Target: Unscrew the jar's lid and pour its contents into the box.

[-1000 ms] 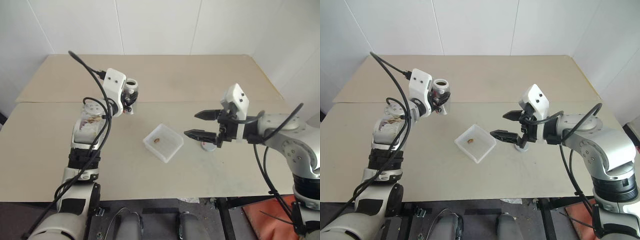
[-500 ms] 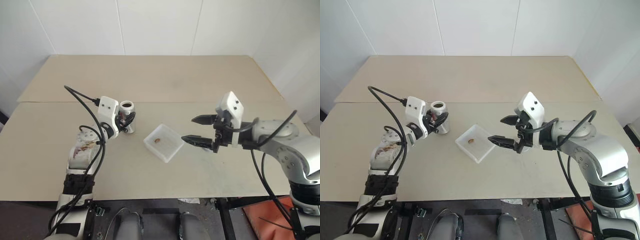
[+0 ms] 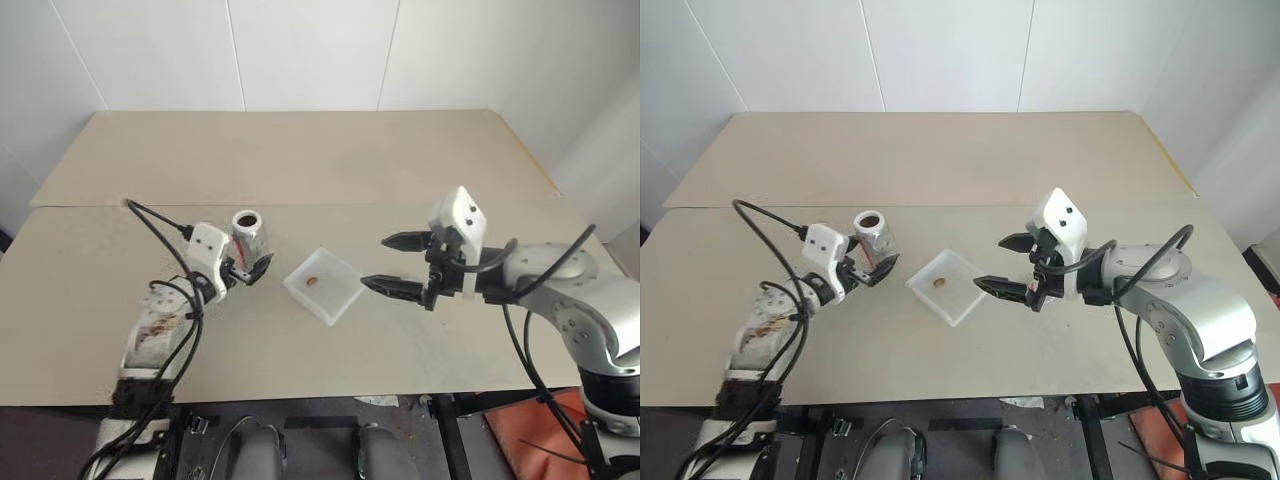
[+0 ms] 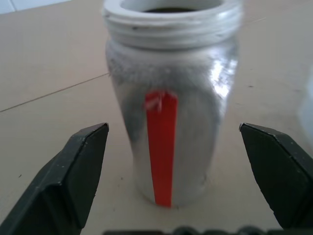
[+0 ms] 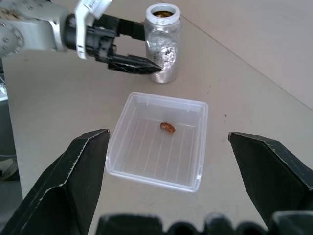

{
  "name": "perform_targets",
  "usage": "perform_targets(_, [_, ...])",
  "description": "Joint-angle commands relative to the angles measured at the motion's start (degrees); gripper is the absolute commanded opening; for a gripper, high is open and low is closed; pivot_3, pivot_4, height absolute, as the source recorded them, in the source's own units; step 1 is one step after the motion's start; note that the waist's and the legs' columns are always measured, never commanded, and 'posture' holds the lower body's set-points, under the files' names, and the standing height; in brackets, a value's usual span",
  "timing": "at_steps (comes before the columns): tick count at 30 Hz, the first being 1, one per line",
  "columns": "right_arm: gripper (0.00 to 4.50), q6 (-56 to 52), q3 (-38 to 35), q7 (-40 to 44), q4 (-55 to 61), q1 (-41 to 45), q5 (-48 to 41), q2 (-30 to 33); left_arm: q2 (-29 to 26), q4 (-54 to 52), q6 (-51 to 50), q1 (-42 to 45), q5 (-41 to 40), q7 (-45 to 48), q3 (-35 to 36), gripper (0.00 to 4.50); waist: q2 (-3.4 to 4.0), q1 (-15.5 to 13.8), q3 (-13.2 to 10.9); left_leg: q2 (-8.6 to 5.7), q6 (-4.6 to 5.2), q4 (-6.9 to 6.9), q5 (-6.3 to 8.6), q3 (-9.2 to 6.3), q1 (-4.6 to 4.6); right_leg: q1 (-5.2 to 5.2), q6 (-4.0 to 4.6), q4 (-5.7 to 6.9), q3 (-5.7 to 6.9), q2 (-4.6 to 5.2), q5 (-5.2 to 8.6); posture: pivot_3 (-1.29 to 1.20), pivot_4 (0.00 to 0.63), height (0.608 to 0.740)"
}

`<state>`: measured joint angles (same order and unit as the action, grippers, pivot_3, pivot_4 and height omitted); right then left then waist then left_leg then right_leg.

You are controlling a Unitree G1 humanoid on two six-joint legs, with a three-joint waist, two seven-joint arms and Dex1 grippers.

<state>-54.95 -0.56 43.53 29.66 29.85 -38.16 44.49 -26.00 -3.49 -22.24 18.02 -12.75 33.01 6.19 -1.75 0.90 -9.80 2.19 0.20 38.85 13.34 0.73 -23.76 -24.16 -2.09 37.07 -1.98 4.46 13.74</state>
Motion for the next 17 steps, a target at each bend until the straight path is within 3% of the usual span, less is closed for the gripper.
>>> perform_targets(1, [4.50, 2.80, -1.46, 0.82, 0.71, -0.52, 1.08, 1.47, -6.75, -10.38, -3.42, -4.67, -6.11, 7.07, 4.54, 4.47, 0.00, 0.09, 0.00, 0.02, 0.00, 0.00, 0.00, 0.01, 0.00, 0.00, 0.00, -0.01, 0.00, 0.00, 0.00, 0.00, 0.150, 0.740])
perform_targets(7, [4.50, 5.93, -2.74, 3.07, -0.17, -2.68, 2.00, 3.03, -20.67, -19.69, -5.63, -17.63, -18.93, 24.12, 17.85, 4.47, 0.01, 0.01, 0.00, 0.11, -0.01, -0.07, 0.01, 0.10, 0.05, -0.01, 0.02, -0.05, 0.00, -0.02, 0.02, 0.00, 0.150, 0.740])
perform_targets(11, [4.50, 8.38, -3.18, 4.60, -1.38, -4.07, 2.88, 3.90, -27.34, -18.01, -5.74, -24.13, -27.02, 37.68, 30.69, 4.47, 0.00, -0.21, 0.00, 0.14, -0.01, -0.08, 0.01, 0.20, 0.09, 0.01, 0.04, -0.08, 0.02, -0.02, 0.03, 0.00, 0.150, 0.740])
perform_targets(17, [4.50, 10.26, -4.70, 6.87, -2.10, -5.66, 2.72, 4.88, -32.27, -13.01, -3.32, -24.63, -26.41, 42.38, 35.51, 4.47, 0.01, -0.33, 0.00, 0.16, -0.02, -0.14, 0.01, 0.28, 0.23, 0.09, 0.08, -0.10, 0.01, -0.04, 0.07, 0.00, 0.150, 0.740])
